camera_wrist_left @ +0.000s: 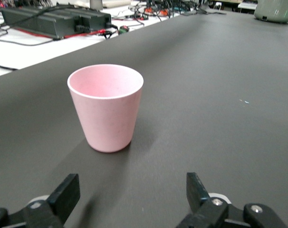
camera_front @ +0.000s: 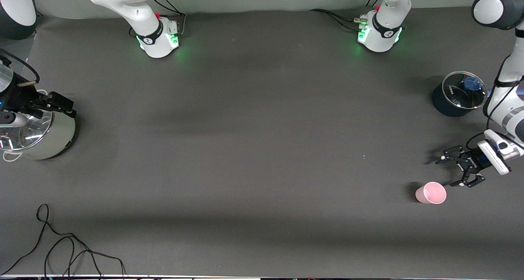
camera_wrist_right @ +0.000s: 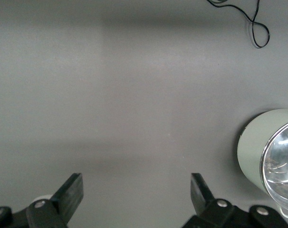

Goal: Transfer pink cup from left to right arm
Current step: 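Move the left gripper down toward the pink cup, then lower the left gripper around the pink cup and close it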

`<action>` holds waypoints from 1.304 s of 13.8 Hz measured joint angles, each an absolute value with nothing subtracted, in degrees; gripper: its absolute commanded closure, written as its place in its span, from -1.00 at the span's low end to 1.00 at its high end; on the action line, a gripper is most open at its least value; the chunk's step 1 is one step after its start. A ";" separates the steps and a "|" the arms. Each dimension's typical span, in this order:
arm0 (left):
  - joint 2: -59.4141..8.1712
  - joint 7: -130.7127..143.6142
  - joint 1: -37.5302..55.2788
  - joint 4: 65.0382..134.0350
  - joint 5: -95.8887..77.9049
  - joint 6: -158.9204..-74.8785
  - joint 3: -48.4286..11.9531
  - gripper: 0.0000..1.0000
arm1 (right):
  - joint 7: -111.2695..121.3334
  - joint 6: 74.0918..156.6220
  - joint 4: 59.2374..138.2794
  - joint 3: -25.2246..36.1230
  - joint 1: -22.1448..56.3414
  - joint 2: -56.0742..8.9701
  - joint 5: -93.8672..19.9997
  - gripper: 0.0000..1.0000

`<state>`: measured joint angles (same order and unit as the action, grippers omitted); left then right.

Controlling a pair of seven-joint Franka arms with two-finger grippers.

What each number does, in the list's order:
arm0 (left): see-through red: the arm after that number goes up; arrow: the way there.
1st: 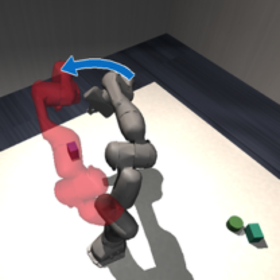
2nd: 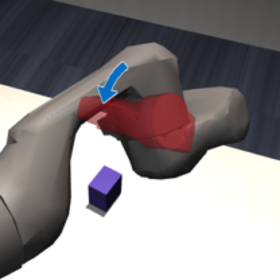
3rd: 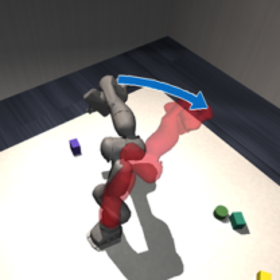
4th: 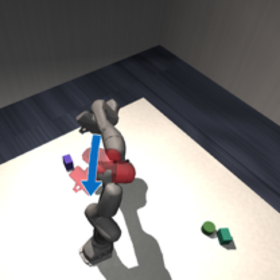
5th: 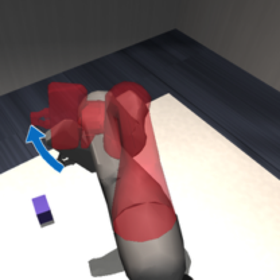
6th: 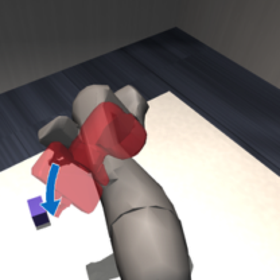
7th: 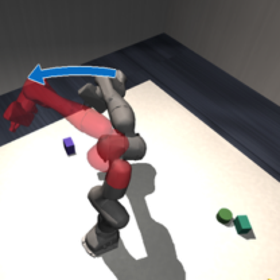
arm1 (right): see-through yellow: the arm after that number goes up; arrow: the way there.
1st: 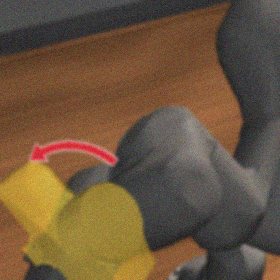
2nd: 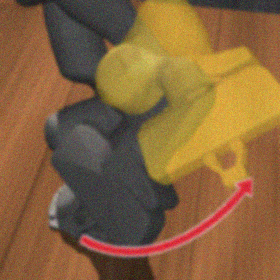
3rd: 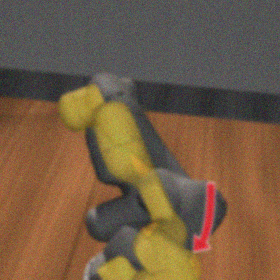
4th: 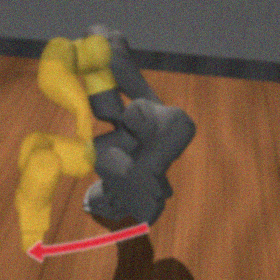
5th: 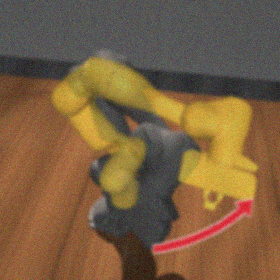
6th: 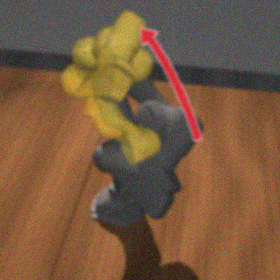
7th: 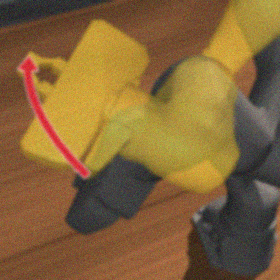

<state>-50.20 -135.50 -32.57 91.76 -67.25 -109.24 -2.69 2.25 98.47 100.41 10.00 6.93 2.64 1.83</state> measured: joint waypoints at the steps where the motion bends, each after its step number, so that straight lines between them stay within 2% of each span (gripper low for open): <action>1: -50.54 -136.27 -32.58 91.74 -68.15 -109.24 -3.01 -1.00 | 2.25 98.47 100.41 10.00 6.92 2.64 1.83 -0.99; 18: -55.92 -140.87 -32.97 88.58 -77.28 -110.91 -6.35 -1.00 | 2.25 98.47 100.41 10.00 6.92 2.63 1.83 -0.99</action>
